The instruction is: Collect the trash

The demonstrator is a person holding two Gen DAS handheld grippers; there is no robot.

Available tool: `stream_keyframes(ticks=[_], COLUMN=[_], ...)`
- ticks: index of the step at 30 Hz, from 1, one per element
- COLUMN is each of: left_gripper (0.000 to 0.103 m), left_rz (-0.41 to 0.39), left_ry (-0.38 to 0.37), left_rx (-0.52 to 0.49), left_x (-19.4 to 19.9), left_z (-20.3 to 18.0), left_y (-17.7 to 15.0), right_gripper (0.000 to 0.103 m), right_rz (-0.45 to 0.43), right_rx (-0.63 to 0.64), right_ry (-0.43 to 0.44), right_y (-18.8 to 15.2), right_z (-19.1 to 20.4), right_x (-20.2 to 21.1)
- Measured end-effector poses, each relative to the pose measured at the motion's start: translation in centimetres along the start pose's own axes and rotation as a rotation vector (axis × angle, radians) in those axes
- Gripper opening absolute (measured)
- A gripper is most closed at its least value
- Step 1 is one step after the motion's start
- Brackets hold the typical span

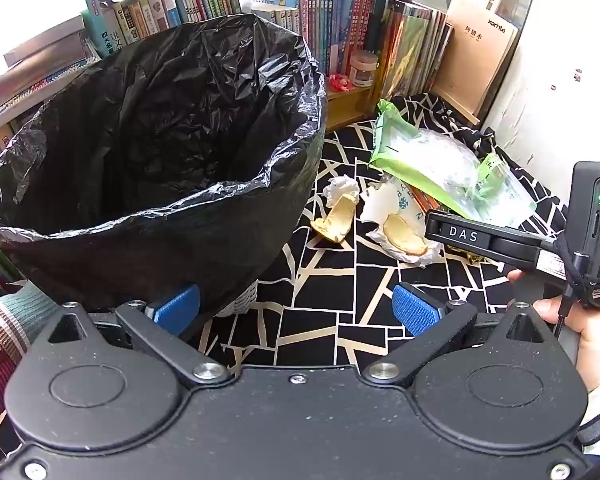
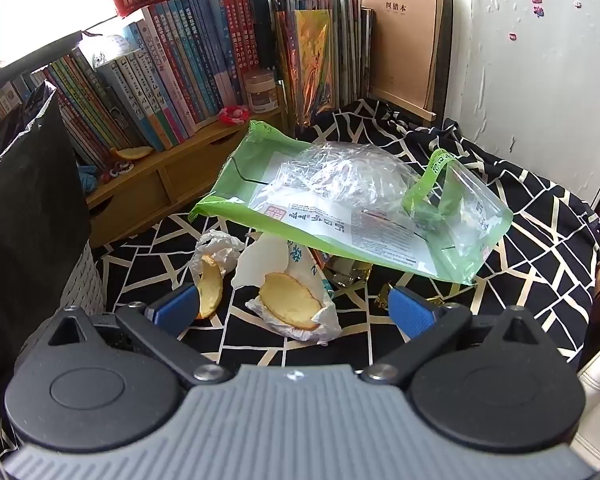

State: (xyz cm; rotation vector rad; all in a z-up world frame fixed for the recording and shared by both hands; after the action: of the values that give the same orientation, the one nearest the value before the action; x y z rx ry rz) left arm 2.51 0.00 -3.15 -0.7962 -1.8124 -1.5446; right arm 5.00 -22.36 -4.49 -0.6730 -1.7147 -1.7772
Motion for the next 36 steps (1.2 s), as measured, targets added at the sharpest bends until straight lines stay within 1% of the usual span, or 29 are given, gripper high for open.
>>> stream_keyframes(ticks=[36], left_gripper=[0.103], left_rz=[0.009], left_ry=[0.001], left_rx=[0.001], left_x=[-0.03], left_z=[-0.02], left_y=[0.04], right_gripper=[0.103], right_rz=[0.001], right_rx=[0.0], right_ry=[0.0], right_y=[-0.03], right_z=[0.02], right_x=[-0.02])
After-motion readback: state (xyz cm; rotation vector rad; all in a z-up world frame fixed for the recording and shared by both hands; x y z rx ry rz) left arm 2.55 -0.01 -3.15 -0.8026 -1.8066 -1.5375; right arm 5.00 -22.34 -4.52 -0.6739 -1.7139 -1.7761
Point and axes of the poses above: each gripper's, at about its wrist camera, not at the fingertips, and x roughly against the way its jaws point, z to its left, y to its top, the point moved 4 cm from there along -x, roughly the way its jaws point, and after that the axes turned 3 degrees about -y, right-handed, at the moved point
